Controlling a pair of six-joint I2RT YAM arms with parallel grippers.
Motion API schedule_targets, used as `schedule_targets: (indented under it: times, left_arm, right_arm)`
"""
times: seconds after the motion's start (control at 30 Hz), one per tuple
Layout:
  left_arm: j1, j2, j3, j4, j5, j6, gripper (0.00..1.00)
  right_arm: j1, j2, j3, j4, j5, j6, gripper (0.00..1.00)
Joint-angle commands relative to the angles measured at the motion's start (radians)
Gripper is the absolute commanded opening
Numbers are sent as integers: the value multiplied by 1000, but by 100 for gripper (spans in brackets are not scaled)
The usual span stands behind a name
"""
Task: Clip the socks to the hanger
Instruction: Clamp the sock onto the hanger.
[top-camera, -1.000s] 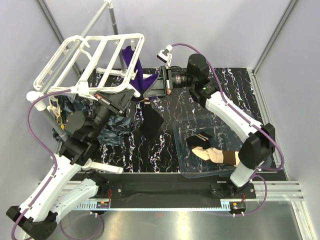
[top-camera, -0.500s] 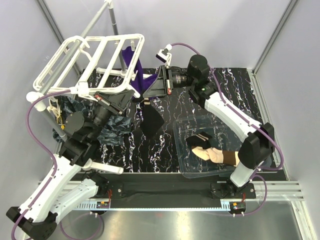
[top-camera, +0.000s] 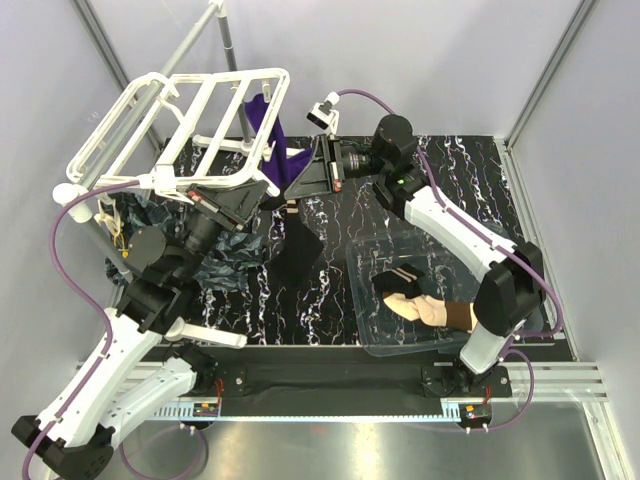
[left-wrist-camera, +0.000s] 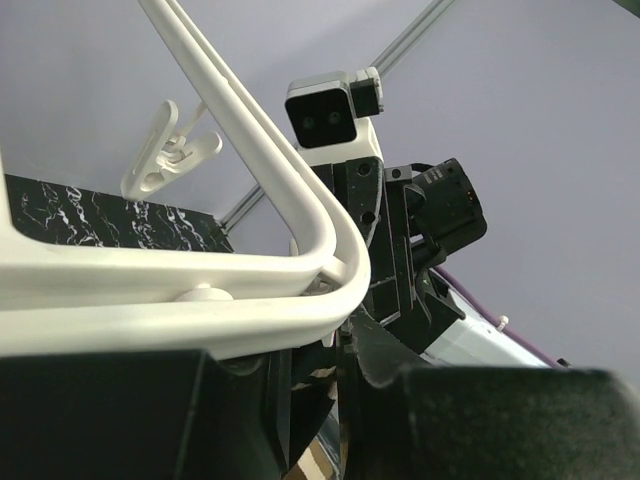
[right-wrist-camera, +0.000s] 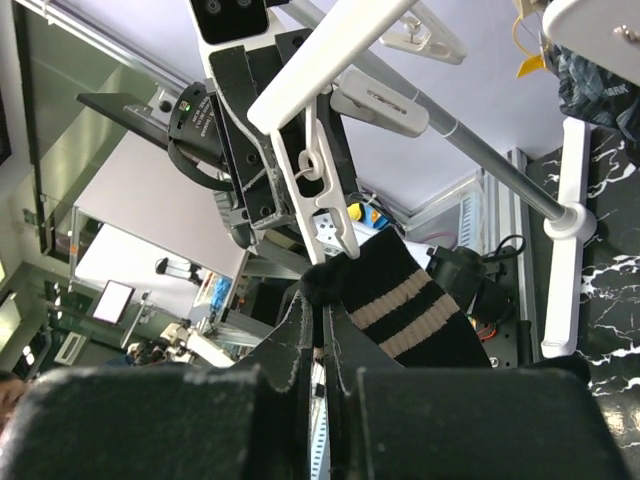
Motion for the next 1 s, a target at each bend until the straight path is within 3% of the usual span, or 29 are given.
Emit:
schedule_targets:
  times: [0.0,0.43,0.8,0.83,0.9,0.97]
  left_arm:
    - [-18,-4,-6,28,143,-11,0]
    - [-16,-18,-3,10,140,-10,0]
    - [-15,-10,-4,11,135,-13,1]
    - [-16,-12,-4,8,129,-14,8]
    - [-15,-18,-9,-4,114,-16,37]
    - [-16,-21,-10,-6,105,-11,44]
  right_arm:
    - [10,29,41,121,-24,75,0]
    - [7,61,133,12,-16,9,0]
    - [7,71,144,47,-13,39,0]
    - [7,75,142,58,-15,48,0]
    - [7,81,142,99,-21,82,0]
    - [8,89,145,121,-23,102,1]
